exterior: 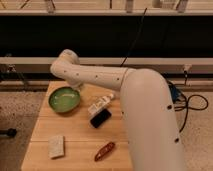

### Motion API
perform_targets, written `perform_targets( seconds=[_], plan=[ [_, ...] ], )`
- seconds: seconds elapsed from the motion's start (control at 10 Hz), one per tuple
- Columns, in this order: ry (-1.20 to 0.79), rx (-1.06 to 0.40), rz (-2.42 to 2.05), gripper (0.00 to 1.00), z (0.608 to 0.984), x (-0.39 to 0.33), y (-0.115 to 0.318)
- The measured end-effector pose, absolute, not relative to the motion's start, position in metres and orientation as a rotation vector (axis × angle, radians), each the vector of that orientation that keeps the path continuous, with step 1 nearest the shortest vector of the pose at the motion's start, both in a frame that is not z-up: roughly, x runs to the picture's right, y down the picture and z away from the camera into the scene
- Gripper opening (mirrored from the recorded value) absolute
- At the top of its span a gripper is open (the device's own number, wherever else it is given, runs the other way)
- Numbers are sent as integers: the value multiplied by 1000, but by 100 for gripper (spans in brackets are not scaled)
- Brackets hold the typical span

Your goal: Place the bottle in the ceramic bowl

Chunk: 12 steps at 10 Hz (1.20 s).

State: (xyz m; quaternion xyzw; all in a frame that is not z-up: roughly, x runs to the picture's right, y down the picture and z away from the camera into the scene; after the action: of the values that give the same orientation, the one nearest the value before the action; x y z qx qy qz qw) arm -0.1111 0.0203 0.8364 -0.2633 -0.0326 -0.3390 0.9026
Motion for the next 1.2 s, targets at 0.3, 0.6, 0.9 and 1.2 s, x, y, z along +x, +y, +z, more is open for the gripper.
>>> perform_targets(
  seconds=[0.3, 0.6, 0.9, 1.2],
  plan=[
    [-177, -630, -635, 80, 858, -51, 28],
    [-269, -638, -637, 80, 874, -38, 42],
    [-287, -604, -674, 80, 884, -45, 54],
    [-268, -577, -704, 80, 892, -45, 64]
  ],
)
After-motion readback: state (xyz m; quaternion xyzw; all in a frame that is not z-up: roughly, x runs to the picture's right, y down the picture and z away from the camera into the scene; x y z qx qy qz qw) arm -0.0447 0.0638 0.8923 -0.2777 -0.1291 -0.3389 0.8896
